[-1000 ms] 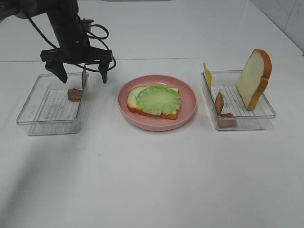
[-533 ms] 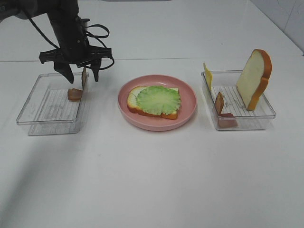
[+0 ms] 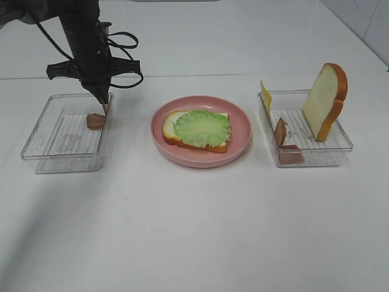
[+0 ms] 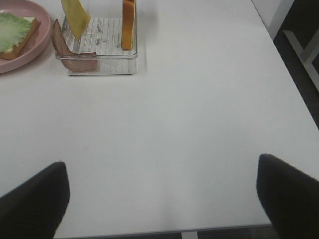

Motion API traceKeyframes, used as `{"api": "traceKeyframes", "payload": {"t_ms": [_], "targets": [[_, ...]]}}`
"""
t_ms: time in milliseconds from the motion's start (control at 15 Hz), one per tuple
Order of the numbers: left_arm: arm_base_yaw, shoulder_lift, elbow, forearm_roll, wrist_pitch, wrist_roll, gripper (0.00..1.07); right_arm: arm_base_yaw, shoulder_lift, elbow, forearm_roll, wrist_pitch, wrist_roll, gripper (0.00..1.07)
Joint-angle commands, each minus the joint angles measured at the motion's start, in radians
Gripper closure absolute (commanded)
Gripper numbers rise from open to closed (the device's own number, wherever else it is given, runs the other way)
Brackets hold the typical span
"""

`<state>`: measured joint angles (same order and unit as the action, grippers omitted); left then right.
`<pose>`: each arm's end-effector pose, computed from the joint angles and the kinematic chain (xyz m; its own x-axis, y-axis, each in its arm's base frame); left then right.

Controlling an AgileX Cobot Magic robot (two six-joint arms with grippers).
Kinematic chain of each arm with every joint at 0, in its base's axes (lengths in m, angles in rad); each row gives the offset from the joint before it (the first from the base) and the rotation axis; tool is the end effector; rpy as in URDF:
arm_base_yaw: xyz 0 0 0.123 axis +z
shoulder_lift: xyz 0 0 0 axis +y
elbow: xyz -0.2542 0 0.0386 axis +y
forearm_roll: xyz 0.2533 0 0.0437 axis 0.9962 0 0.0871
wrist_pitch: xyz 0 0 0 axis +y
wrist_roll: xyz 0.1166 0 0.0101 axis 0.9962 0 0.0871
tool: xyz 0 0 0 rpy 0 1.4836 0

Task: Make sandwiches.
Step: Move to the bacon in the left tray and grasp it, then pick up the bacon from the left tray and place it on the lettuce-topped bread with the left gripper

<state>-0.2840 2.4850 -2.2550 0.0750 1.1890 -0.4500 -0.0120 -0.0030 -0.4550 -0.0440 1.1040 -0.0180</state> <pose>0.4910 -0.1349 0.1190 -0.9586 -0.1458 -0.2445 -0.1414 0.9893 -0.0357 0.0526 -0.0052 0.2500 -0.5311 -0.0314 -0.8467 0.0252 0.9983 -0.0529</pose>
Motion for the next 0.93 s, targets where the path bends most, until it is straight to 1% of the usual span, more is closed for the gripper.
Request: {"api": "traceKeyframes", "payload": {"t_ms": [67, 200, 400, 467, 600, 733, 800, 933], "targets": [[-0.004, -0.046, 0.003, 0.002, 0.012, 0.000, 1.07, -0.005, -0.028, 0.004, -0.003, -0.005, -0.004, 0.09], [-0.004, -0.077, 0.001, -0.017, 0.020, 0.003, 1.07, -0.005, -0.028, 0.004, -0.003, -0.005, -0.004, 0.09], [-0.011, -0.173, 0.000, -0.046, 0.018, 0.040, 1.07, -0.005, -0.028, 0.004, -0.003, -0.005, -0.004, 0.09], [-0.016, -0.188, 0.000, -0.054, 0.014, 0.044, 1.07, -0.005, -0.028, 0.004, -0.003, -0.005, -0.004, 0.09], [-0.028, -0.224, -0.016, -0.096, -0.007, 0.049, 1.07, -0.005, -0.028, 0.004, -0.003, -0.005, -0.004, 0.09], [-0.068, -0.227, -0.030, -0.222, -0.062, 0.115, 1.07, -0.005, -0.028, 0.004, -0.003, -0.005, -0.004, 0.09], [-0.079, -0.224, -0.030, -0.243, -0.078, 0.127, 1.07, -0.005, -0.028, 0.004, -0.003, -0.005, -0.004, 0.09], [-0.133, -0.209, -0.030, -0.334, -0.173, 0.158, 1.07, -0.005, -0.028, 0.004, -0.003, -0.005, -0.004, 0.09]]}}
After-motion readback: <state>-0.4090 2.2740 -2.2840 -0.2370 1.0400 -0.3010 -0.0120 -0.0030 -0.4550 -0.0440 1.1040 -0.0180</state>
